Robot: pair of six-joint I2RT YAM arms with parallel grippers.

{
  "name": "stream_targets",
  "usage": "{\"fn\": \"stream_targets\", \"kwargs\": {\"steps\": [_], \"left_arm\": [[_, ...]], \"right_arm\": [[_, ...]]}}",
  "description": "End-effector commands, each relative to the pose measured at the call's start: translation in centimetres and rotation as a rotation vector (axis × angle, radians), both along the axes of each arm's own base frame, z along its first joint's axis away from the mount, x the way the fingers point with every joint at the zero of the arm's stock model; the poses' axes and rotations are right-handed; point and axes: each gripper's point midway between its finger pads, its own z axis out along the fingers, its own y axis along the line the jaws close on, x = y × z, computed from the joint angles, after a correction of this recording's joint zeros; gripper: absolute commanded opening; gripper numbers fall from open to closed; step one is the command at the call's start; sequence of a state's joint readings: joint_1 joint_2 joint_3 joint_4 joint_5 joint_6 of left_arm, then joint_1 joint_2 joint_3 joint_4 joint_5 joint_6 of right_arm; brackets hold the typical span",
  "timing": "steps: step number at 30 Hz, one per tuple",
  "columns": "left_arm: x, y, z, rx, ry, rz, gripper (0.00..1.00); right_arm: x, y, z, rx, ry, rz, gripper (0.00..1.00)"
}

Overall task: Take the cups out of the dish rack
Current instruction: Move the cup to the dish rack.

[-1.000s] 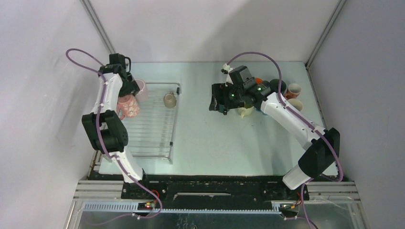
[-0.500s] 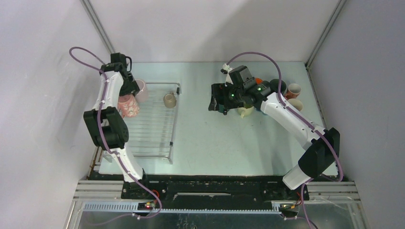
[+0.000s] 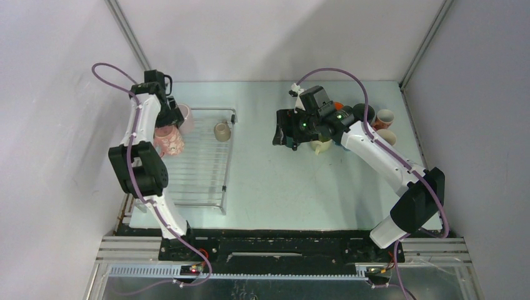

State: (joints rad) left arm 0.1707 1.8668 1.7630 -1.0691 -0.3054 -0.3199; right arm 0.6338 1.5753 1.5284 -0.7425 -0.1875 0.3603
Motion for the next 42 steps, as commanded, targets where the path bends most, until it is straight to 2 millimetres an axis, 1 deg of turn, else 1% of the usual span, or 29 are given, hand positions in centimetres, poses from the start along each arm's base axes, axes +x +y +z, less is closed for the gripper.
{"fn": "stream_targets", "kwargs": {"steps": [1, 6, 12, 17, 25, 30, 37, 42], "left_arm": [[-1.4, -0.9, 2.8, 0.006, -0.034, -0.057, 0.62], [-1.9, -2.5, 3.0, 0.006, -0.011, -0.11, 0.61], [-2.0, -4.2, 3.1, -0.001, -0.003, -0.157, 0.6], [-2.2, -5.1, 2.8, -0.037, 0.0, -0.167, 0.59], [-3.1, -5.9, 3.5, -0.051, -0.001, -0.179, 0.59], [-3.7, -6.4, 3.8, -0.071, 0.002, -0.191, 0.58], [-4.2, -7.9, 3.7, -0.122, 0.007, -0.229, 0.57], [-4.9, -8.9, 3.3, -0.141, 0.022, -0.253, 0.57]], "right_arm": [[0.2, 0.6, 1.6, 0.029, -0.049, 0.027, 0.99], [0.1, 0.7, 1.4, 0.029, -0.04, 0.034, 0.99], [0.0, 0.7, 1.6, 0.032, -0.043, 0.037, 0.99], [0.0, 0.7, 1.5, 0.029, -0.041, 0.04, 0.99], [-0.2, 0.7, 1.6, 0.034, -0.041, 0.049, 0.99], [-0.3, 0.8, 1.4, 0.034, -0.031, 0.055, 0.99], [-0.3, 1.2, 1.1, 0.036, -0.016, 0.071, 0.99], [-0.4, 1.2, 0.9, 0.031, -0.013, 0.074, 0.99]]}}
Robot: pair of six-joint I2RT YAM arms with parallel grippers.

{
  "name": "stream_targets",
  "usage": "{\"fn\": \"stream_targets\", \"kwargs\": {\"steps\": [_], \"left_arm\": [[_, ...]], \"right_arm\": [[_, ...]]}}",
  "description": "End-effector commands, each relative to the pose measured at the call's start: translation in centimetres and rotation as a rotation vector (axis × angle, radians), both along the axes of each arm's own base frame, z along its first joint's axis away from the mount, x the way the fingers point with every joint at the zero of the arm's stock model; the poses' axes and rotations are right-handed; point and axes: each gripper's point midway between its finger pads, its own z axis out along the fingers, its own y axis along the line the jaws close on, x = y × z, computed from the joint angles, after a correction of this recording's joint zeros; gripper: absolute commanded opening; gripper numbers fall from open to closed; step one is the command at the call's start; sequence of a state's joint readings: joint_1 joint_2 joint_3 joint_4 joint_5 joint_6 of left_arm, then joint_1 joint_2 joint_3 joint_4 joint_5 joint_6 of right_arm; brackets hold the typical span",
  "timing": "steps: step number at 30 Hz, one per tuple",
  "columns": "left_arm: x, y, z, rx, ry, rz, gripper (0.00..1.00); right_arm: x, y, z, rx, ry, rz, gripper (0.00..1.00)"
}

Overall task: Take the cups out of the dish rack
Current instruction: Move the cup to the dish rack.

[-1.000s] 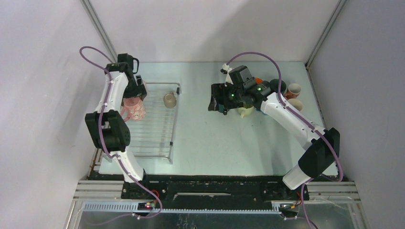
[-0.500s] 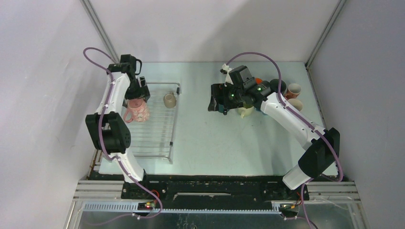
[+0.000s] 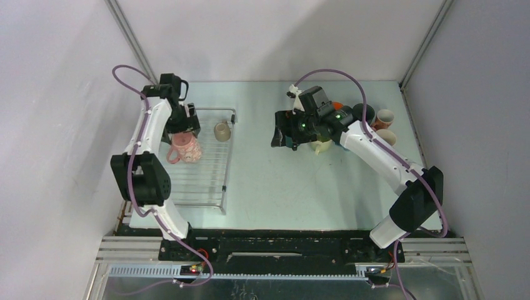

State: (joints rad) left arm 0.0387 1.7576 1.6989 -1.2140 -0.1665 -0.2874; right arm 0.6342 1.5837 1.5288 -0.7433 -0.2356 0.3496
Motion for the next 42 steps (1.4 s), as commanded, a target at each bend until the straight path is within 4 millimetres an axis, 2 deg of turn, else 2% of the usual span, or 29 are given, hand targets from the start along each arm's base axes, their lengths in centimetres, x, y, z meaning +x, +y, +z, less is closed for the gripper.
{"fn": "stream_targets", "kwargs": {"steps": [1, 4, 5, 11, 16, 19, 22, 27, 33, 42], "left_arm": [[-0.9, -1.4, 2.2, -0.021, -0.069, -0.043, 0.57], [-1.3, -1.6, 1.8, -0.029, -0.056, -0.05, 0.56], [-1.4, -2.8, 1.7, -0.033, -0.054, -0.081, 0.56], [-1.9, -4.5, 0.9, -0.068, -0.039, -0.121, 0.56], [-2.6, -5.2, 0.3, -0.076, -0.027, -0.134, 0.59], [-2.8, -5.2, -0.3, -0.073, -0.021, -0.128, 0.65], [-2.8, -5.3, -0.3, -0.062, -0.036, -0.123, 0.8], [-2.1, -5.5, 0.4, -0.071, -0.081, -0.093, 0.99], [-1.4, -5.8, 0.8, -0.089, -0.116, -0.04, 1.0], [-1.1, -4.7, 2.0, -0.05, -0.18, 0.089, 1.0]], "right_arm": [[0.2, 0.6, 1.1, 0.014, -0.034, 0.032, 0.99], [0.2, 0.7, 0.9, 0.011, -0.027, 0.034, 0.99], [0.2, 0.7, 0.8, 0.011, -0.025, 0.035, 0.99], [0.1, 0.9, 0.6, 0.004, -0.019, 0.043, 0.99], [0.1, 1.1, 0.2, -0.002, -0.014, 0.047, 0.99], [0.1, 1.2, 0.1, -0.004, -0.011, 0.048, 0.99], [0.0, 1.4, 0.1, -0.007, -0.011, 0.053, 0.99], [-0.1, 1.5, -0.1, -0.013, -0.013, 0.057, 1.0], [-0.1, 1.5, 0.0, -0.014, -0.017, 0.062, 1.0], [-0.6, 1.6, -0.1, -0.015, -0.014, 0.073, 1.0]]}}
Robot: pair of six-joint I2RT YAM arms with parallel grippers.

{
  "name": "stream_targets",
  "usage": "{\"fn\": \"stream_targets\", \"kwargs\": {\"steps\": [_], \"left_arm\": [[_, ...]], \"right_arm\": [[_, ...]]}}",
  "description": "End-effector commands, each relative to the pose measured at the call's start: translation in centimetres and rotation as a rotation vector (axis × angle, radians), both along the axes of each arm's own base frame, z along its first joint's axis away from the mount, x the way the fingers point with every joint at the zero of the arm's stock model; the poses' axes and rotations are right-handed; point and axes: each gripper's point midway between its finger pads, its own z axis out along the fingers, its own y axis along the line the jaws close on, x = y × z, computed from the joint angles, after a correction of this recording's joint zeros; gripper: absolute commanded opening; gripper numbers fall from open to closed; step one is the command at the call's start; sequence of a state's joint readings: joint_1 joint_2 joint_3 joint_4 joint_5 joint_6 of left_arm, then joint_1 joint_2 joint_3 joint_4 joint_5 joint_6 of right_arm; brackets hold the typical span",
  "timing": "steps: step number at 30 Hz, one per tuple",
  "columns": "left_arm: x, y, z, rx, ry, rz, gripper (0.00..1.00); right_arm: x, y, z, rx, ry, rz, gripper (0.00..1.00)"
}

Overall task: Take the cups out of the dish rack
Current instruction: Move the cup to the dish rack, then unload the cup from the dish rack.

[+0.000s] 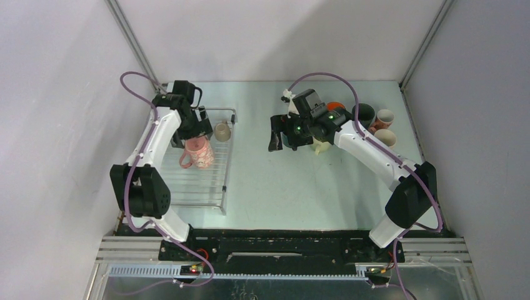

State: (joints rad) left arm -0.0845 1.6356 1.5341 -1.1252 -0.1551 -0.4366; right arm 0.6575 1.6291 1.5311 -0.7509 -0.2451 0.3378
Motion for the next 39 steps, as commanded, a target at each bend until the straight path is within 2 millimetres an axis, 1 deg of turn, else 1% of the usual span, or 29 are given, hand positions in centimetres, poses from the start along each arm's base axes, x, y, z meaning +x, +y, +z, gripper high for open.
{"fn": "stream_targets", "kwargs": {"steps": [1, 5, 9, 11, 15, 19, 23, 24, 26, 28, 32, 34, 39], "left_arm": [[0.5, 0.4, 2.7, 0.007, -0.117, 0.093, 1.0], [0.5, 1.0, 3.3, 0.027, -0.142, 0.145, 1.0], [0.3, 1.7, 5.1, 0.037, -0.195, 0.225, 1.0], [-0.2, 2.2, 6.3, 0.038, -0.223, 0.294, 1.0], [-1.1, 1.9, 7.8, -0.033, -0.277, 0.447, 1.0], [-2.9, 1.6, 8.0, -0.139, -0.318, 0.671, 1.0], [-5.0, 1.6, 6.8, -0.247, -0.351, 0.933, 1.0], [-5.4, 1.6, 6.1, -0.27, -0.358, 0.985, 1.0], [-5.8, 1.9, 5.7, -0.311, -0.392, 1.094, 1.0], [-6.1, 2.4, 5.5, -0.338, -0.422, 1.171, 1.0], [-6.3, 3.5, 4.2, -0.37, -0.419, 1.305, 1.0], [-6.2, 4.2, 3.0, -0.395, -0.397, 1.364, 1.0], [-5.6, 5.1, 0.0, -0.485, -0.325, 1.47, 0.99]], "right_arm": [[-0.1, 0.7, 1.6, 0.014, -0.05, 0.038, 1.0], [-0.3, 0.8, 1.6, 0.014, -0.051, 0.043, 1.0], [-0.3, 0.8, 1.7, 0.015, -0.057, 0.042, 1.0], [-0.3, 0.7, 1.7, 0.013, -0.06, 0.04, 1.0], [-0.3, 0.7, 1.8, 0.017, -0.062, 0.04, 1.0], [-0.3, 0.8, 1.9, 0.019, -0.065, 0.04, 1.0], [-0.3, 0.8, 1.8, 0.02, -0.059, 0.042, 1.0], [-0.3, 0.8, 1.7, 0.018, -0.06, 0.042, 1.0], [-0.3, 0.7, 1.7, 0.015, -0.061, 0.04, 1.0], [-0.3, 0.6, 1.6, 0.013, -0.062, 0.038, 1.0], [-0.4, 0.6, 1.6, 0.012, -0.061, 0.039, 1.0], [-0.4, 0.6, 1.6, 0.01, -0.062, 0.04, 1.0], [-0.4, 0.6, 1.5, 0.008, -0.063, 0.04, 1.0]]}}
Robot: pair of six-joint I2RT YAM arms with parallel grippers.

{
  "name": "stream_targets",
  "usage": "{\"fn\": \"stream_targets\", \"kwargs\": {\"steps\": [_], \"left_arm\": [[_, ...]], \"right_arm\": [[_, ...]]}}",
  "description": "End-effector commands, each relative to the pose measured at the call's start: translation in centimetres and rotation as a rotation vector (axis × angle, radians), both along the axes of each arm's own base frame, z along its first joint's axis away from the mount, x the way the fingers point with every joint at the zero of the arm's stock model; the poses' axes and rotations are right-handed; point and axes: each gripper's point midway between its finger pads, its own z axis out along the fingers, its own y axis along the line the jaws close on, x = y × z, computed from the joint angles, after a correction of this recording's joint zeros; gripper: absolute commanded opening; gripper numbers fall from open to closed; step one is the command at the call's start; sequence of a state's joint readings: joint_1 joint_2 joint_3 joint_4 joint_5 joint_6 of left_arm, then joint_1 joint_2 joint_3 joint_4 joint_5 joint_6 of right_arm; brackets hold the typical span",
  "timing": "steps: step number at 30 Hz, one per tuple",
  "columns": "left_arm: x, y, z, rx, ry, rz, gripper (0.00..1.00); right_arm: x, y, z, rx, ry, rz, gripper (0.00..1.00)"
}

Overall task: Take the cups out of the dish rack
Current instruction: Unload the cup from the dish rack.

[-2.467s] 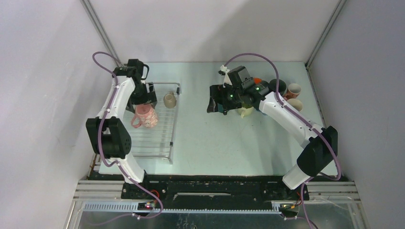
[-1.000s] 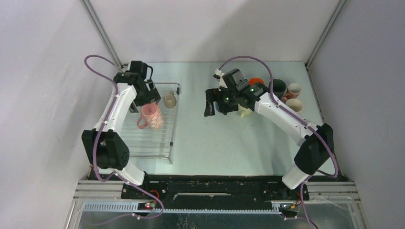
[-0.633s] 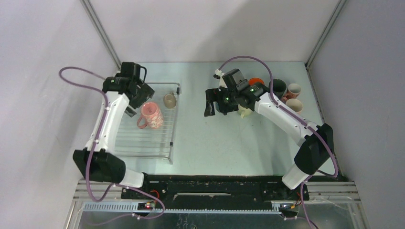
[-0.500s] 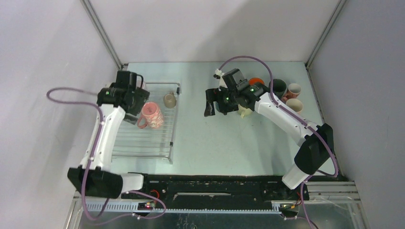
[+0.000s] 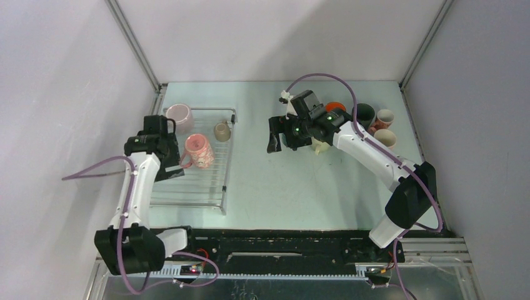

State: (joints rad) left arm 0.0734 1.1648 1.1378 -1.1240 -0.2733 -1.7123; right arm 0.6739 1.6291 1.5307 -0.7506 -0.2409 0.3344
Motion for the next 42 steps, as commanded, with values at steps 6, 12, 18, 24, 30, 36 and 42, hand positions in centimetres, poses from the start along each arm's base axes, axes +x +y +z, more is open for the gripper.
{"fn": "stream_targets", "kwargs": {"steps": [6, 12, 18, 24, 30, 36, 42], "left_arm": [[2.3, 0.8, -4.1, -0.197, -0.021, 0.127, 0.95], [3.3, 1.2, -6.5, -0.25, 0.023, 0.15, 0.94], [4.1, 1.0, -8.7, -0.292, 0.085, 0.15, 0.91], [4.5, 0.3, -10.7, -0.343, 0.119, 0.138, 0.82], [4.6, 0.1, -11.7, -0.356, 0.133, 0.135, 0.69], [4.6, -0.2, -12.3, -0.373, 0.147, 0.123, 0.49], [5.0, -0.5, -12.0, -0.382, 0.116, 0.102, 0.15]], "right_arm": [[0.1, 0.3, 1.5, 0.014, -0.059, 0.025, 1.0], [0.2, 0.1, 1.3, 0.002, -0.058, 0.019, 1.0], [0.3, 0.2, 1.0, -0.004, -0.054, 0.018, 1.0], [0.4, 0.2, 0.9, -0.007, -0.054, 0.016, 1.0], [0.4, 0.2, 0.6, -0.013, -0.048, 0.015, 1.0], [0.4, 0.2, 0.6, -0.015, -0.048, 0.015, 1.0], [0.3, 0.2, 0.6, -0.014, -0.047, 0.017, 1.0]]}}
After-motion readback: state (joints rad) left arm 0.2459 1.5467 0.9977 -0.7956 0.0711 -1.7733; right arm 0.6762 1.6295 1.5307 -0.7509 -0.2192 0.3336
